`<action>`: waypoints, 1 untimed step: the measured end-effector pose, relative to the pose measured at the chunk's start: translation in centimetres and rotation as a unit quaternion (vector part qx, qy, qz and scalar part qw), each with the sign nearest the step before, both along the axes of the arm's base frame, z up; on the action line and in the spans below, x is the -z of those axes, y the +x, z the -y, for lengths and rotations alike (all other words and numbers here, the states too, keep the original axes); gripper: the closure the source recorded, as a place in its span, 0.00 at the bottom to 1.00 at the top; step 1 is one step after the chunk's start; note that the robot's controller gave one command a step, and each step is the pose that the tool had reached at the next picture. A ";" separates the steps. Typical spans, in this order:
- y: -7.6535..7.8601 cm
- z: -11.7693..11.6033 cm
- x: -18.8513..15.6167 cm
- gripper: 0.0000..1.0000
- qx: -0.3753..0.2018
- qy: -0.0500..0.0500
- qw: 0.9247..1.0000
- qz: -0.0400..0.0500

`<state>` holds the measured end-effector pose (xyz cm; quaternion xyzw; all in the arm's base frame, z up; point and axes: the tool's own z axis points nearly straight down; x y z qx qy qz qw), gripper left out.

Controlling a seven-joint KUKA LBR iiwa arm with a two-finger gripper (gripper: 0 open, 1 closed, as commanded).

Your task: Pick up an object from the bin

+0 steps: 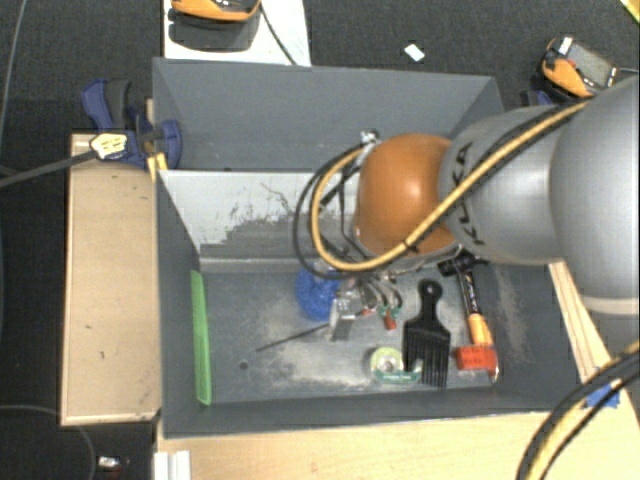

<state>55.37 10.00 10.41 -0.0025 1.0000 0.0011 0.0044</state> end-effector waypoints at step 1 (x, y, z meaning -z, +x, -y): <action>2.3 1.8 3.3 0.00 -0.055 0.002 0.998 0.004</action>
Offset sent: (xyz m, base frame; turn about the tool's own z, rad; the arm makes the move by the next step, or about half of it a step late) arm 0.0236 -0.0368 -0.0341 -0.5864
